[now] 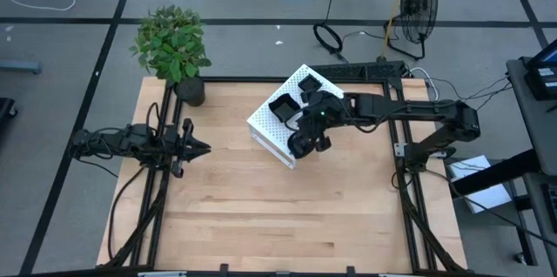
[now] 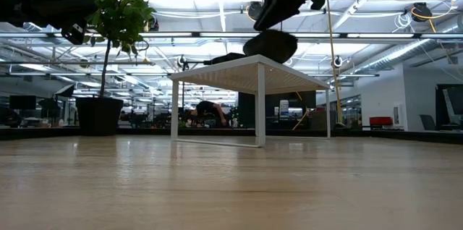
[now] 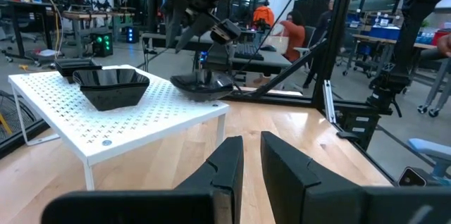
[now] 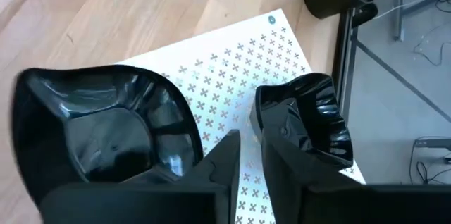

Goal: Pick & Place Mini shaped plates
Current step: Stack the black leaf shaped plate on top of the black leaf shaped plate on the shelf

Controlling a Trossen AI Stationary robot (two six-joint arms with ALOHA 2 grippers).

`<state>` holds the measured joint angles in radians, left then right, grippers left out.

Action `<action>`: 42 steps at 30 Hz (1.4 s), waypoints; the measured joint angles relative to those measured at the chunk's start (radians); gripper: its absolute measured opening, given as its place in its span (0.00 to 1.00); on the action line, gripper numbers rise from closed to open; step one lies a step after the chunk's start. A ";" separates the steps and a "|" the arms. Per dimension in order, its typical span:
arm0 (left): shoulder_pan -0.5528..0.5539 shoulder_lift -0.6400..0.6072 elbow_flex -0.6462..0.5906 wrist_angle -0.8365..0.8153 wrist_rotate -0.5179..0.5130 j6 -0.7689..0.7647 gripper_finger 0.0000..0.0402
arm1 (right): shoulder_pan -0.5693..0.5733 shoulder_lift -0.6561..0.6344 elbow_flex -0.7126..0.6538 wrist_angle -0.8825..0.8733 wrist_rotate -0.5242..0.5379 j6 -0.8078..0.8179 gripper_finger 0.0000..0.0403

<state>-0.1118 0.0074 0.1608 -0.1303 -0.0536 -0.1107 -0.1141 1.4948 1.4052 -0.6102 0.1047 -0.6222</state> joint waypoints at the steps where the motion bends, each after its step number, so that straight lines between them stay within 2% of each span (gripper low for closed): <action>1: 0.000 0.000 0.000 0.000 0.000 0.000 0.14 | 0.002 0.000 0.000 0.000 0.000 0.000 0.14; 5: 0.000 0.000 0.000 0.000 0.000 0.000 0.14 | 0.016 -0.008 0.000 0.008 0.003 0.024 0.16; 9: 0.000 0.000 0.000 0.000 0.000 0.000 0.14 | 0.062 -0.021 0.000 0.026 -0.011 0.144 0.17; 11: 0.000 0.000 0.000 0.000 0.000 0.000 0.14 | 0.091 -0.035 -0.001 -0.001 -0.089 0.192 0.15; 14: 0.000 0.000 0.000 0.000 0.000 0.000 0.14 | 0.139 -0.042 -0.010 0.012 -0.264 0.209 0.08; 16: 0.000 0.000 0.000 0.000 0.000 0.000 0.14 | 0.175 -0.040 -0.036 0.001 -0.296 0.210 0.02; 22: 0.000 0.000 0.000 0.000 0.000 0.001 0.14 | 0.231 -0.039 -0.206 0.053 -0.164 0.219 0.00; 29: 0.000 0.000 0.000 0.000 0.000 0.000 0.14 | 0.230 -0.039 -0.348 0.230 0.039 0.199 0.00; 39: 0.000 0.000 0.000 0.000 0.000 0.000 0.14 | 0.226 -0.084 -0.355 0.340 0.063 0.163 0.00; 42: 0.000 0.000 0.000 0.002 0.000 0.000 0.14 | 0.226 -0.098 -0.355 0.357 0.123 0.165 0.00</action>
<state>-0.1117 0.0071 0.1611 -0.1279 -0.0536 -0.1112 0.1116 1.3963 1.0500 -0.2533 0.2277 -0.4576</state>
